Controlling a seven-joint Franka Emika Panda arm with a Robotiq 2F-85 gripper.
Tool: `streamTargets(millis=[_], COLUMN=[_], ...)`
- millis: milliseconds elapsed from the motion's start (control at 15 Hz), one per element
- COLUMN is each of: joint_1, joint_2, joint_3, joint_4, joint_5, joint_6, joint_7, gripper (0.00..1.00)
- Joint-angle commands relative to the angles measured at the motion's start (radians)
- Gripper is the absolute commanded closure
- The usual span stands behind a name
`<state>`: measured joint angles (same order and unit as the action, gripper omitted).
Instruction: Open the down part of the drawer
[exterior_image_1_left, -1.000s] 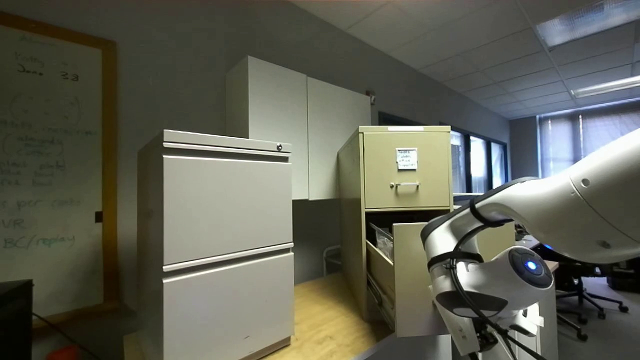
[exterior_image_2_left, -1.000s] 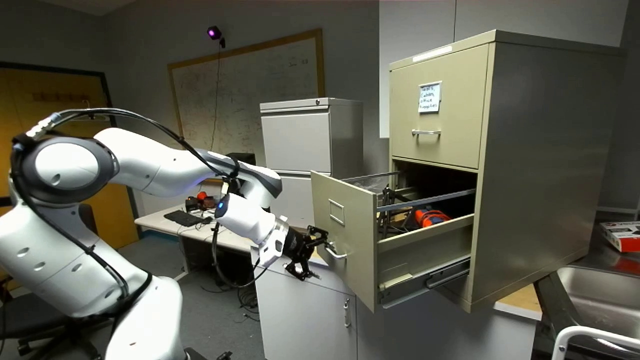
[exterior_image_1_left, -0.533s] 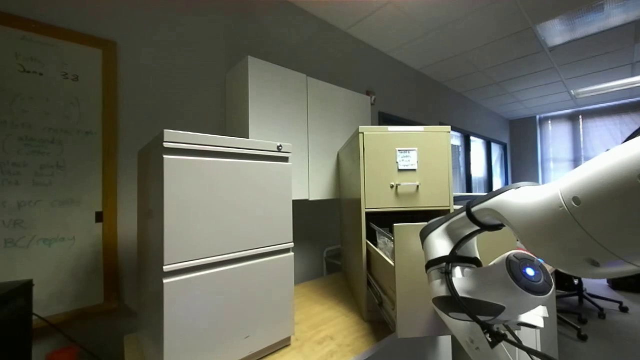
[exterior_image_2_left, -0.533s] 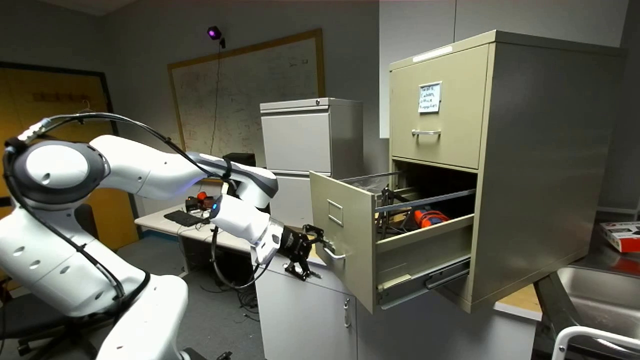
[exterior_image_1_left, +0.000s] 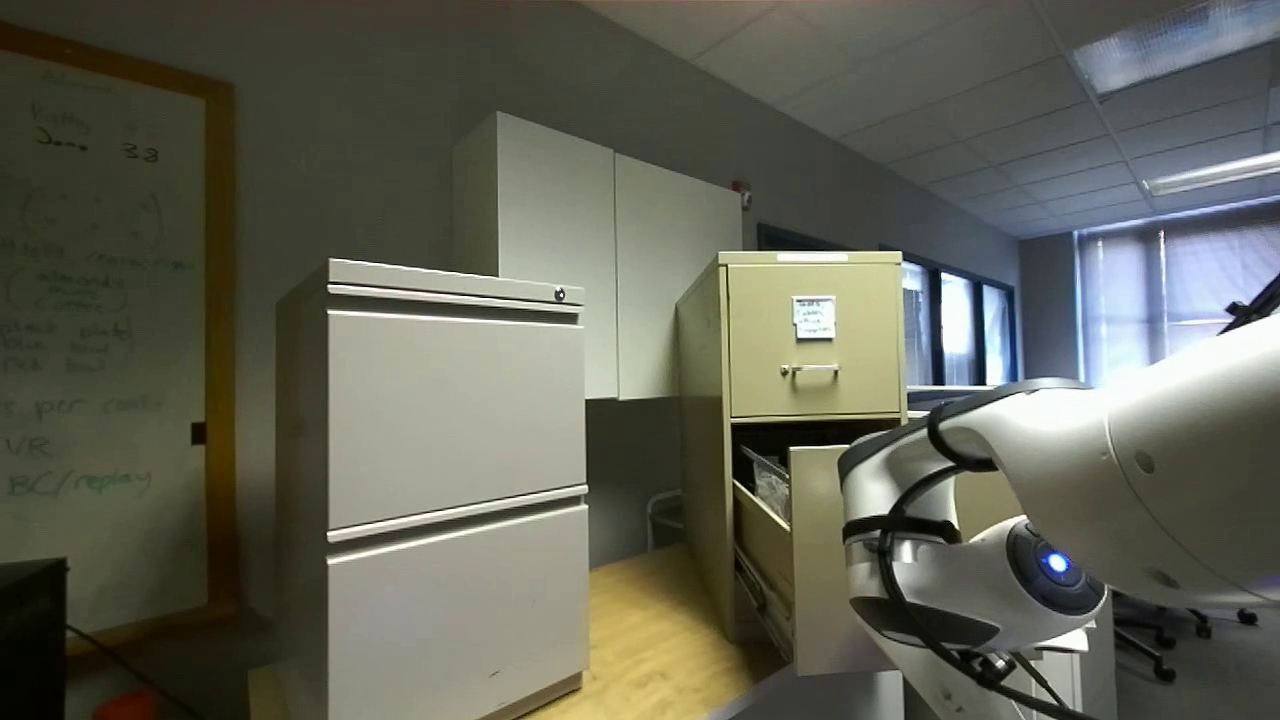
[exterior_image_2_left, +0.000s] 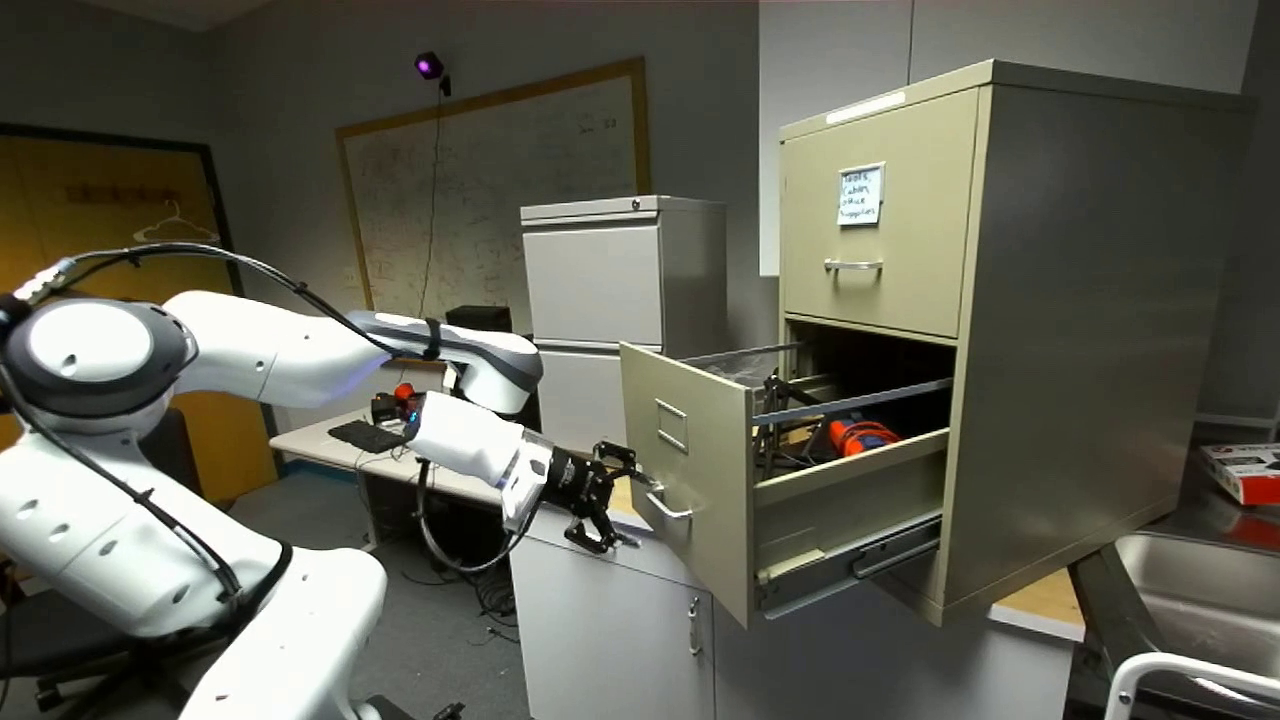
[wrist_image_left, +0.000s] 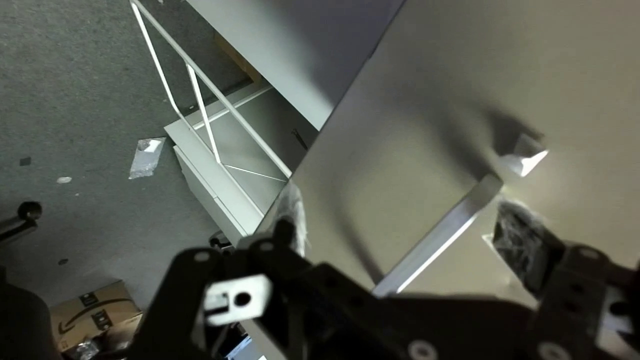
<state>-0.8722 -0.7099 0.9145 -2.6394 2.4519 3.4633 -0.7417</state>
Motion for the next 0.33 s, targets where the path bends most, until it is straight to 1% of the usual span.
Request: streamTargets(millis=[0,133,267], joint_1=[-0.072,-0.095,-0.101], joint_2=[-0.084,-0.114,-0.117], joint_3=[0.077,0.101,0.106], joint_4=[0.035,0.045,0.054], joint_5=[0.109,0.147,0.166], joint_6=[-0.002,-0.003,-0.007], joint_7=[-0.072,-0.085,-0.114], gripper=[0.0,0.0,0.0])
